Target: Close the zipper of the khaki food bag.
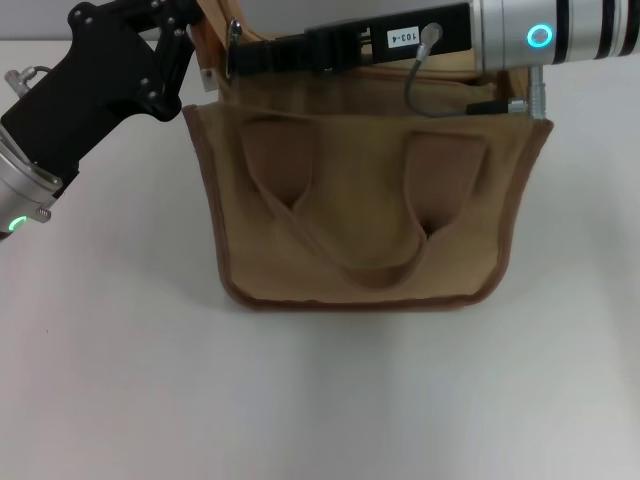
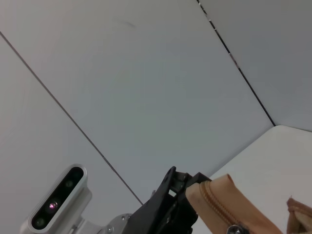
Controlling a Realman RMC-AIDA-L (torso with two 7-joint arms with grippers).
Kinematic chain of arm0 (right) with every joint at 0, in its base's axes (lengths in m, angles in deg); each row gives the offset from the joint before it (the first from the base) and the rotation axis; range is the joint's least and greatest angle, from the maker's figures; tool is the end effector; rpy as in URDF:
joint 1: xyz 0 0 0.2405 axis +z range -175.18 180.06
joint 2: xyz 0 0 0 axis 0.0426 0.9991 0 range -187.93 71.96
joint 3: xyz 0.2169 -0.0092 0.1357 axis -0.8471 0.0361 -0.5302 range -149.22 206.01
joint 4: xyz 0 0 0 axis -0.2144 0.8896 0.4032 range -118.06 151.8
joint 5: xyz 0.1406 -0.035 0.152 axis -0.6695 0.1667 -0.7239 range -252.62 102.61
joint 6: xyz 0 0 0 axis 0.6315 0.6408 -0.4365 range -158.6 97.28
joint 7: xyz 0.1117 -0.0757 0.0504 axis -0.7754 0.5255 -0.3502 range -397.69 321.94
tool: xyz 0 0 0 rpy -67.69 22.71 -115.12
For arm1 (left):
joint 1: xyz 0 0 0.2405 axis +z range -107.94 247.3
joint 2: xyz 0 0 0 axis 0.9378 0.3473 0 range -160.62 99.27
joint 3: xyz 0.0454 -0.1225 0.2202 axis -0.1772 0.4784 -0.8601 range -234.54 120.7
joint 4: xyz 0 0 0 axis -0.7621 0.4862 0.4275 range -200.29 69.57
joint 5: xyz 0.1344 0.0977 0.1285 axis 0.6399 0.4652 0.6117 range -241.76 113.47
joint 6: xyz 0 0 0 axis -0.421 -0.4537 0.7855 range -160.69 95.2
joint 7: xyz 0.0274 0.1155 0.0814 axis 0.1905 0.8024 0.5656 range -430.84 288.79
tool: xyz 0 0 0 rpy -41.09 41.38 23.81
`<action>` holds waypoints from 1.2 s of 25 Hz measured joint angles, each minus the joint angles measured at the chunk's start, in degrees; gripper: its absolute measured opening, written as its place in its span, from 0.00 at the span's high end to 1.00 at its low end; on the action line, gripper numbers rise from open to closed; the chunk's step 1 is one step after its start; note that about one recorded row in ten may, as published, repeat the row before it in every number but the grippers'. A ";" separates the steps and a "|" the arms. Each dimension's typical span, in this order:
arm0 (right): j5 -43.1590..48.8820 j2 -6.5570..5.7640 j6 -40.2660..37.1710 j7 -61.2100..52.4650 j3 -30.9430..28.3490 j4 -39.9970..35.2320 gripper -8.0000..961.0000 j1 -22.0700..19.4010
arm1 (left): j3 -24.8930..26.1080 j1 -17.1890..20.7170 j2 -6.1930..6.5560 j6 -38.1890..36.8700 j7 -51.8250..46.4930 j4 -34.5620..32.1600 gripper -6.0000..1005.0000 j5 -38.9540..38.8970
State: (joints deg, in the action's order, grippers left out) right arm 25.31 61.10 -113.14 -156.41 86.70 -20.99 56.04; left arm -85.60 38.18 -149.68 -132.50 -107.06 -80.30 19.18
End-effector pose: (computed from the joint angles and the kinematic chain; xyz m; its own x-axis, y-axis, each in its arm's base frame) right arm 0.0766 0.4007 -0.0287 0.6725 -0.5805 -0.4590 -0.5365 -0.8097 0.2379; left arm -0.2361 0.3256 0.0213 0.5106 -0.3299 0.7940 0.3626 -0.7547 -0.5467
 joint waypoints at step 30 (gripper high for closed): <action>-0.71 0.27 2.12 -1.49 0.65 0.71 0.65 0.75 | -1.98 -0.59 -0.09 -1.72 0.57 -0.06 0.93 0.46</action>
State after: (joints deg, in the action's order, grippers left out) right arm 24.60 61.37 -111.02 -157.90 87.35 -20.28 56.80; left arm -87.57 37.59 -149.77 -134.22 -106.49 -80.36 19.64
